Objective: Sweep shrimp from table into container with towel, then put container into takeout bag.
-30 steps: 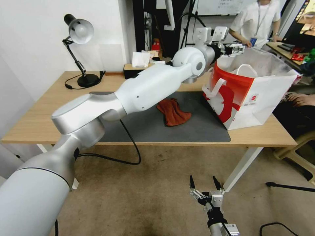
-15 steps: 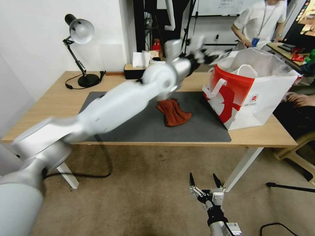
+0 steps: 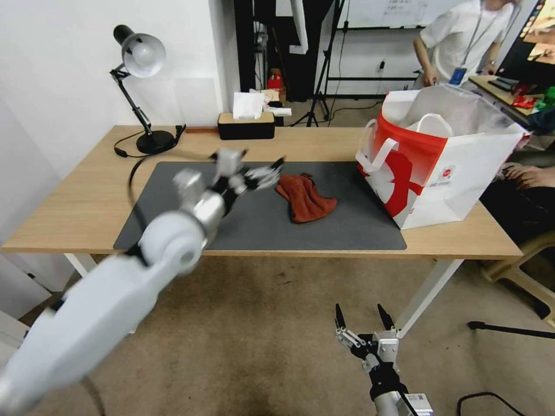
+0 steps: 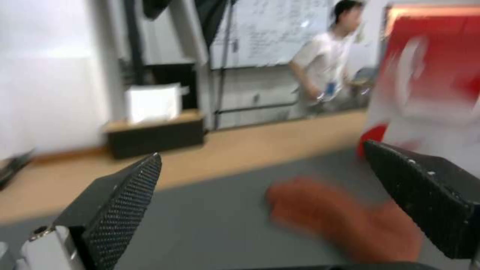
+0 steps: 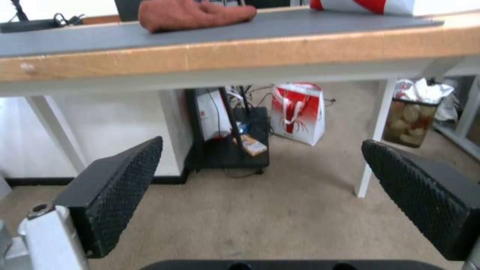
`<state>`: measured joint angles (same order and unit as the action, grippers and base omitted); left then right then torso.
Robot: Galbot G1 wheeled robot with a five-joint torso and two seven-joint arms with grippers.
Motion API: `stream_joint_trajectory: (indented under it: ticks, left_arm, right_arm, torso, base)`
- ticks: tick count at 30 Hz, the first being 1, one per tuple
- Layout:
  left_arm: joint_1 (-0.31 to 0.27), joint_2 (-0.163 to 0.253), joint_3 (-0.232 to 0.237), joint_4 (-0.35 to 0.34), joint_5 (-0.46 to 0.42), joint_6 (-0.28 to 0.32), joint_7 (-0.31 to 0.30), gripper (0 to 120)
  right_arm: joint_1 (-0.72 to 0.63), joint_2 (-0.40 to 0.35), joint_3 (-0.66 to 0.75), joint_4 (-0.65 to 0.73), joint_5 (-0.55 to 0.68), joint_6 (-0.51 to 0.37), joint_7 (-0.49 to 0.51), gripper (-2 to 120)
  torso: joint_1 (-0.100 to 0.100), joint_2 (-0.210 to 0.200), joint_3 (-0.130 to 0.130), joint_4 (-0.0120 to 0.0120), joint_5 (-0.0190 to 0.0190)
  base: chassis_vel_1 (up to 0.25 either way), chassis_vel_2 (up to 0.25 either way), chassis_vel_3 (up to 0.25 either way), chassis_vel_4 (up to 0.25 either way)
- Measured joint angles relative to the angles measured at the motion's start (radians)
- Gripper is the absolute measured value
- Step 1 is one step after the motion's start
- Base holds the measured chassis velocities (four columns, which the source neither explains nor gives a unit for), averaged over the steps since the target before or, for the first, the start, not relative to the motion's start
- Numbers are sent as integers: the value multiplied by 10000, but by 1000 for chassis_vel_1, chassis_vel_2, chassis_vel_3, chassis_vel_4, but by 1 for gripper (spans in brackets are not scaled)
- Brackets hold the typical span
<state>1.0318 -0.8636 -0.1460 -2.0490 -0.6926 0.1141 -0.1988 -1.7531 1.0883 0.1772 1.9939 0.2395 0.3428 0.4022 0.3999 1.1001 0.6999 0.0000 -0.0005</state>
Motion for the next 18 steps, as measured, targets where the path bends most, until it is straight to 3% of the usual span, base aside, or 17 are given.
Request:
stream_joint_trajectory:
  ticks: [1, 3, 4, 6, 7, 10, 11, 13, 18]
  left_arm:
    - [0, 0, 0, 0, 0, 0, 0, 100]
    - [1672, -355, -969, -214, 1115, -518, 305, 100]
    - [1672, -355, -969, -214, 1115, -518, 305, 100]
    - [3454, -909, -1942, -282, 2168, -1292, 566, 100]
    - [3454, -909, -1942, -282, 2168, -1292, 566, 100]
    - [5514, -1563, -2911, -179, 2873, -2388, 839, 100]
    - [5514, -1563, -2911, -179, 2873, -2388, 839, 100]
    - [6305, -1923, -3306, 40, 3128, -3088, 887, 100]
    - [6831, -2253, -3608, 446, 3203, -3845, 891, 100]
  right_arm:
    - [0, 0, 0, 0, 0, 0, 0, 100]
    - [-47, -136, 75, 129, 0, 21, -83, 100]
    - [-47, -136, 75, 129, 0, 21, -83, 100]
    - [-76, -303, 184, 221, 42, 44, -278, 100]
    - [-76, -303, 184, 221, 42, 44, -278, 100]
    - [17, -478, 308, 165, 250, 128, -646, 100]
    - [17, -478, 308, 165, 250, 128, -646, 100]
    - [129, -603, 442, 25, 352, 214, -955, 100]
    - [227, -761, 673, -96, 527, 429, -1211, 100]
  torso:
    - [0, 0, 0, 0, 0]
    - [-1, 1, -1, 3, 7]
    - [-1, 1, -1, 3, 7]
    - [0, 1, -1, -4, 0]
    - [0, 1, -1, -4, 0]
    - [-2, 1, -1, 5, 6]
    - [-2, 1, -1, 5, 6]
    - [-2, 1, -1, -1, 7]
    - [-1, 0, 0, -1, 9]
  base:
    - [0, 0, 0, 0]
    - [0, 0, 0, 0]
    - [0, 0, 0, 0]
    - [0, 0, 0, 0]
    - [0, 0, 0, 0]
    - [0, 0, 0, 0]
    - [0, 0, 0, 0]
    - [0, 0, 0, 0]
    - [0, 0, 0, 0]
